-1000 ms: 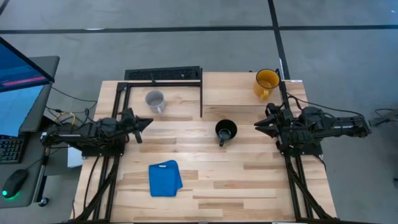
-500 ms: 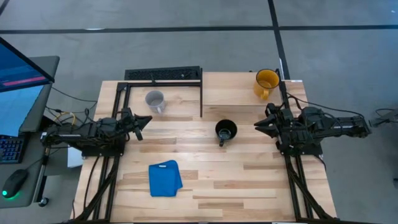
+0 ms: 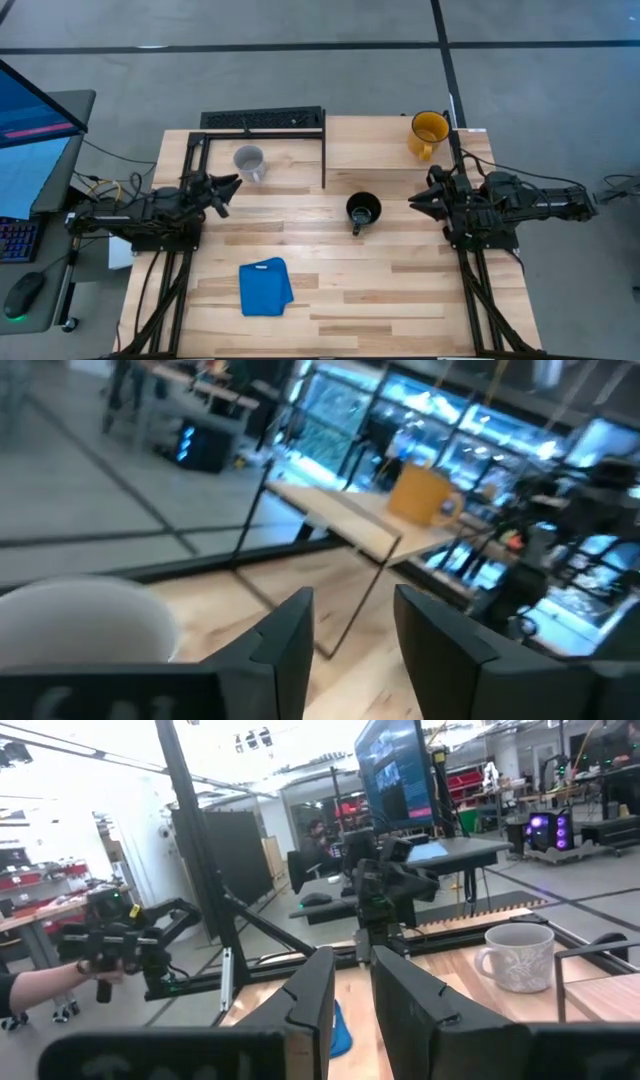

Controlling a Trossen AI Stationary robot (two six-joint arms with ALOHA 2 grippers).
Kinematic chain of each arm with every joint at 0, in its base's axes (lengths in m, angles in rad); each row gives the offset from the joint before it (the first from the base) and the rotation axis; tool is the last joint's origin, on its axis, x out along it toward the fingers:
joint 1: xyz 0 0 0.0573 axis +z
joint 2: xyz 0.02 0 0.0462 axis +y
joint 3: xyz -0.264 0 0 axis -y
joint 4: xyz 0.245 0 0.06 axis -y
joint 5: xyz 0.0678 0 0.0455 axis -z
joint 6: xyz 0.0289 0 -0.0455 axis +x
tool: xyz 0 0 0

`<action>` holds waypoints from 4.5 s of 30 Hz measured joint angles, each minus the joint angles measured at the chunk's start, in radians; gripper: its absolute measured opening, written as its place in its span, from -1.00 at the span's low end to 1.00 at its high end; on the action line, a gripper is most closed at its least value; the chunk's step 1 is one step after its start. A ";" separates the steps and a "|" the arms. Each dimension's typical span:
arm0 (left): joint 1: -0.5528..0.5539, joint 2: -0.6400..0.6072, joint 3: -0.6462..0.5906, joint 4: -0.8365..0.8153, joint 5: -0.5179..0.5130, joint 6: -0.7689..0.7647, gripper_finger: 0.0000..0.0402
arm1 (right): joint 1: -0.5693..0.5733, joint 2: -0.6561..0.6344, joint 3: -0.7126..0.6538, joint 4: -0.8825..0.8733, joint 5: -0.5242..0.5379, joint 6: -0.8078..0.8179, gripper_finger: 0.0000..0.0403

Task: Stack small to large cups/mugs on shelf
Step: Put the gray mug on the shelf

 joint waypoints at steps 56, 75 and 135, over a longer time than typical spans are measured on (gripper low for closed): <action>0.500 0.809 0.702 -0.748 0.234 0.288 -0.33 | 0.000 0.000 0.000 0.000 0.044 0.060 -0.54; 0.755 1.143 0.830 -0.806 0.355 0.334 -0.33 | 0.002 0.000 0.000 0.000 0.040 0.079 -0.54; 0.692 1.362 0.831 -0.845 0.609 0.052 -0.33 | 0.002 0.000 0.000 0.007 0.040 0.077 -0.54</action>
